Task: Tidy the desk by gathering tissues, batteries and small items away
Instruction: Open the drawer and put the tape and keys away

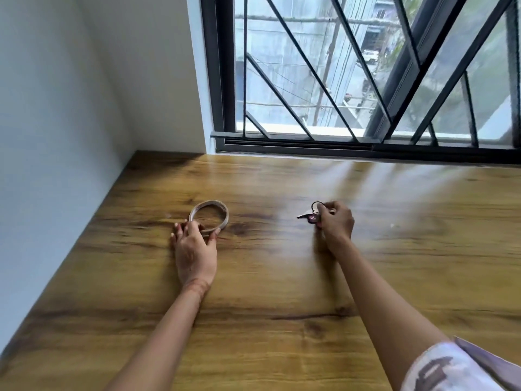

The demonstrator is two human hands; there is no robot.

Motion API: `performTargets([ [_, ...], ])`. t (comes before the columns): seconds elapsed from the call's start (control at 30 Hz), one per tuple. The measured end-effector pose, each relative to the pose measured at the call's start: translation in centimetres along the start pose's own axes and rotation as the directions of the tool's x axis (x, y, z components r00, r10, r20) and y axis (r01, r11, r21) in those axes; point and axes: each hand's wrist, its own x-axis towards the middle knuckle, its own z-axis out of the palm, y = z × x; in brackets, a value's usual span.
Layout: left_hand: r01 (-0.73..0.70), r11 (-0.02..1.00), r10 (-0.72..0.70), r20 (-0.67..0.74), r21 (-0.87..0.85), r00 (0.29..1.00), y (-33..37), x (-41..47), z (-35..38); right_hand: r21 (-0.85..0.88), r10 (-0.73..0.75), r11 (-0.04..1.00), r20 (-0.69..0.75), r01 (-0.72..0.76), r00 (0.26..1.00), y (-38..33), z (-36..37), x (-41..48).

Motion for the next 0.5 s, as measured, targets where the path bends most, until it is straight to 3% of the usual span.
performTargets([
  [0.07,-0.033,0.996,0.033,-0.004,-0.087,0.999,0.1,-0.7,-0.7,0.206,0.08,0.975,0.029,-0.084,0.996,-0.5,-1.2,-0.7],
  [0.2,-0.061,0.98,0.061,-0.008,-0.192,0.998,0.2,-4.4,-3.4,0.563,0.208,0.787,0.143,-0.252,0.968,-1.0,-3.8,-4.1],
  [0.37,-0.106,0.964,0.127,0.069,-0.242,0.99,-0.8,-12.4,-6.8,0.681,0.15,0.684,0.22,-0.262,0.964,-0.7,-7.5,-12.9],
  [0.5,-0.136,0.961,0.169,0.121,-0.242,0.978,-1.9,-20.7,-10.1,0.649,0.026,0.734,0.271,-0.202,0.962,-0.6,-11.1,-21.7],
])
